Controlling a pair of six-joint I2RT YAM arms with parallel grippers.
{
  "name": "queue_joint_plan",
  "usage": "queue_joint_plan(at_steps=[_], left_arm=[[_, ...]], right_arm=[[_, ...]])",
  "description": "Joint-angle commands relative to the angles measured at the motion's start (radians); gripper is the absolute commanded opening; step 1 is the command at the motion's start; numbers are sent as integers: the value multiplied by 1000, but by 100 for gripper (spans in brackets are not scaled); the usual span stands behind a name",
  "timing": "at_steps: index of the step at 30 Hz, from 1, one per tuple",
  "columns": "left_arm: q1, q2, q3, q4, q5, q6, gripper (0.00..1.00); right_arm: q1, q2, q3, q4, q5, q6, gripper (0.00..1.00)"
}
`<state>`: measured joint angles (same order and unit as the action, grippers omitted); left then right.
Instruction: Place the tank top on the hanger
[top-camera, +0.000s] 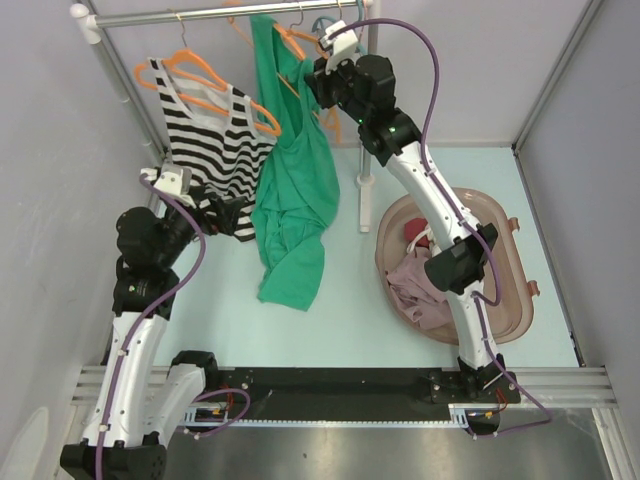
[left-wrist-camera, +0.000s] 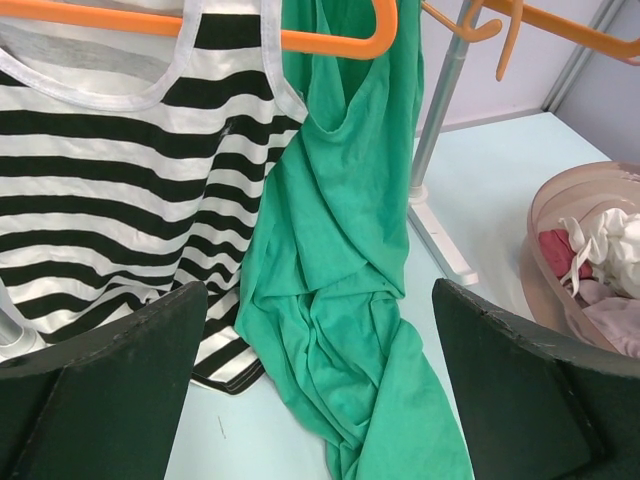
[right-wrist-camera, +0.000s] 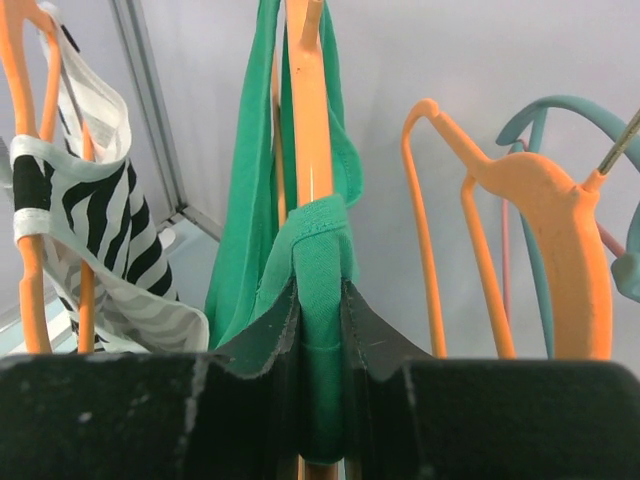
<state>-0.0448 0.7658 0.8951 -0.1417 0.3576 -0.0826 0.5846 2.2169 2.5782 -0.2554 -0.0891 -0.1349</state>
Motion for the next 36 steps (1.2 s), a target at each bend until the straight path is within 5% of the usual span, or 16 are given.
queue_joint_plan(at_steps=[1, 29, 36], left_arm=[[16, -3, -13, 39, 29, -28, 99], [36, 6, -19, 60, 67, -48, 100], [42, 6, -21, 62, 72, -49, 99]], right_arm=[[-5, -7, 77, 128, -37, 21, 0], [-32, 61, 117, 108, -113, 112, 2], [-31, -18, 34, 110, -132, 118, 41]])
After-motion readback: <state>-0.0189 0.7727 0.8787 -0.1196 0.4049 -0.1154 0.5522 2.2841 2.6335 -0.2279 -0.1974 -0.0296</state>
